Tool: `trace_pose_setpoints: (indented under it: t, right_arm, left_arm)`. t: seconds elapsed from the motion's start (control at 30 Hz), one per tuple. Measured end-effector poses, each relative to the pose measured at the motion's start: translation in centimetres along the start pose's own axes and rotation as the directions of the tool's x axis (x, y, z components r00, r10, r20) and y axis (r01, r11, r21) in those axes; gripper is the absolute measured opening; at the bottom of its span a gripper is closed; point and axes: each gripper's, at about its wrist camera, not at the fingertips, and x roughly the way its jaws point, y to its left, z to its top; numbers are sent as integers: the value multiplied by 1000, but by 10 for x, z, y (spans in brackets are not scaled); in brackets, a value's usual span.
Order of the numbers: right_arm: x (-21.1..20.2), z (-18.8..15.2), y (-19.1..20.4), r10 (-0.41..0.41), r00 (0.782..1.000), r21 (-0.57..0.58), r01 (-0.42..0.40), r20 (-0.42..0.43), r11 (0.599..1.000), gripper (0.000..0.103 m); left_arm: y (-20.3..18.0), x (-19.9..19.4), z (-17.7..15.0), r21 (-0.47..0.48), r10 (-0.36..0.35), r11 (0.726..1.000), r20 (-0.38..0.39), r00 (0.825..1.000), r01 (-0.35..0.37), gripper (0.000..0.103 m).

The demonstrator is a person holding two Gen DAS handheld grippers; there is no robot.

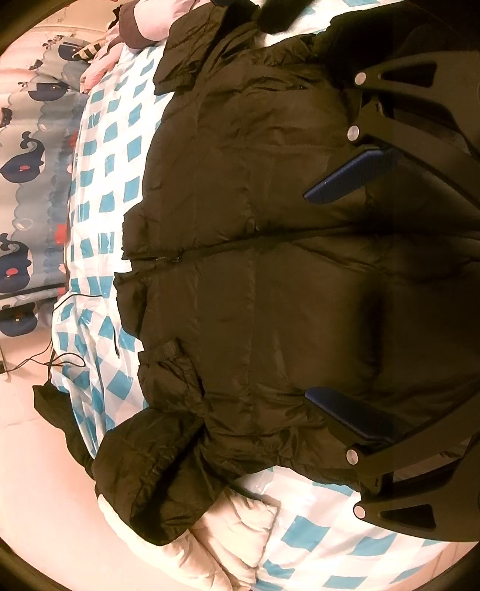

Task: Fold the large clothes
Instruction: 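Grasp the jacket sleeve cuff with the right gripper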

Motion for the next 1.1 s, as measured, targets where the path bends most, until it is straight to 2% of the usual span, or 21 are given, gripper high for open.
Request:
trace_pose_setpoints:
  t: [0.07, 0.23, 0.33, 0.47, 0.57, 0.67, 0.73, 0.9, 1.0, 1.1]
  right_arm:
    - [-2, 4, -21, -59, 998, 10, 59, 6, 998, 97]
    - [-15, 9, -114, -194, 981, 152, 190, 10, 970, 97]
    - [-2, 18, -151, -307, 951, 87, 310, -45, 947, 97]
    - [33, 32, -190, -257, 955, 76, 270, -150, 960, 97]
    - [55, 41, -190, -259, 949, 53, 272, -177, 961, 97]
    - [78, 48, -169, -336, 927, -58, 331, -170, 942, 97]
    - [88, 47, -160, -367, 915, -86, 357, -169, 930, 97]
    - [76, 41, -148, -191, 969, 75, 205, -158, 976, 97]
    - [57, 36, -115, -131, 986, 90, 140, -107, 986, 97]
    - [49, 40, -78, -101, 991, 36, 105, -82, 994, 97]
  left_arm:
    - [1, 1, 1, 0, 1, 1000, -2, 1000, -1, 95]
    - [2, 2, 3, -4, -1, 1000, -1, 1000, 1, 95]
    - [1, 2, 3, -8, -3, 1000, -2, 1000, 3, 95]
    - [0, 2, 5, -18, -21, 1000, -6, 1000, 21, 95]
    - [-3, 2, 4, -5, -14, 1000, -5, 1000, 14, 95]
    - [-3, 4, 5, -10, -9, 1000, -11, 1000, 9, 95]
    - [-2, 5, 5, -15, -8, 1000, -13, 1000, 7, 95]
    - [2, 3, 5, -11, 5, 1000, -1, 1000, -5, 95]
    - [3, 5, 7, -13, 11, 1000, -1, 1000, -11, 95]
    - [5, 7, 11, -29, 4, 1000, -3, 1000, -4, 95]
